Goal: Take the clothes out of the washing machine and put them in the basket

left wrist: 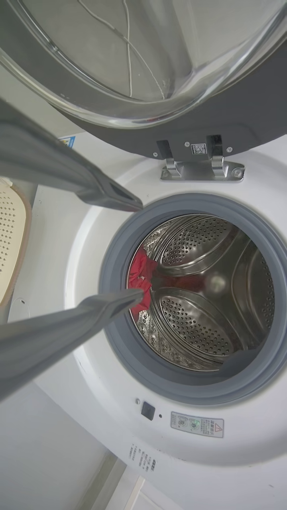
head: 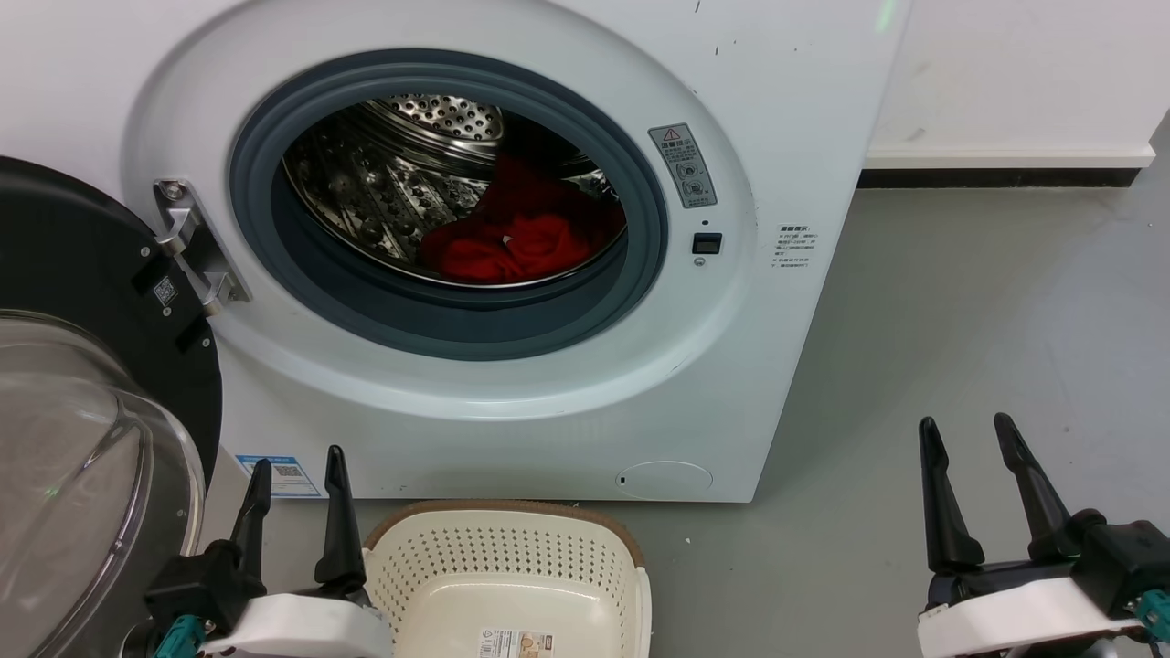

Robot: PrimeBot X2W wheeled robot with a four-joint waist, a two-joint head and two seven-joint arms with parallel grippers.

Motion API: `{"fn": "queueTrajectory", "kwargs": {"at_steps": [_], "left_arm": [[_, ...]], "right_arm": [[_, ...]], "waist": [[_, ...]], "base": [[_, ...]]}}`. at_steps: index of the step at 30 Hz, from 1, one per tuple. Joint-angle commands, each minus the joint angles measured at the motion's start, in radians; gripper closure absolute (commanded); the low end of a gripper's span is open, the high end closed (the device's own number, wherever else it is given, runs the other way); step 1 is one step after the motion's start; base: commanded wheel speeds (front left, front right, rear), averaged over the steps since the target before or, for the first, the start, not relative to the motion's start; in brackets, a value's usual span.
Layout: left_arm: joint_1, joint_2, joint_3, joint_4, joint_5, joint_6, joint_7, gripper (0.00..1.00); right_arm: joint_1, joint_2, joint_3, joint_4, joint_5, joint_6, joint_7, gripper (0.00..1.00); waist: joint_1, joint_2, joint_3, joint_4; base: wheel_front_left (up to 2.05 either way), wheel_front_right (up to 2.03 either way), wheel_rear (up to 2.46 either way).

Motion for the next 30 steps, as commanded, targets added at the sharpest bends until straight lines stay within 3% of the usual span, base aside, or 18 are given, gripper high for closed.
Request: {"fn": "queueTrajectory", "kwargs": {"at_steps": [1, 30], "left_arm": [[0.007, 0.001, -0.001, -0.009, 0.024, 0.0, -0.01, 0.0], [0.042, -0.001, -0.015, -0.014, 0.218, 0.02, -0.062, 0.0]], "right_arm": [[0.009, 0.001, 0.002, -0.014, -0.025, 0.0, -0.008, 0.0], [0.045, 0.001, 0.009, -0.04, -0.231, 0.0, -0.061, 0.0]], "waist": [[0.0, 0.0, 0.0, 0.0], [0.0, 0.0, -0.013, 0.002]], "base": [[0.0, 0.0, 0.0], [0.0, 0.0, 0.0]]}}
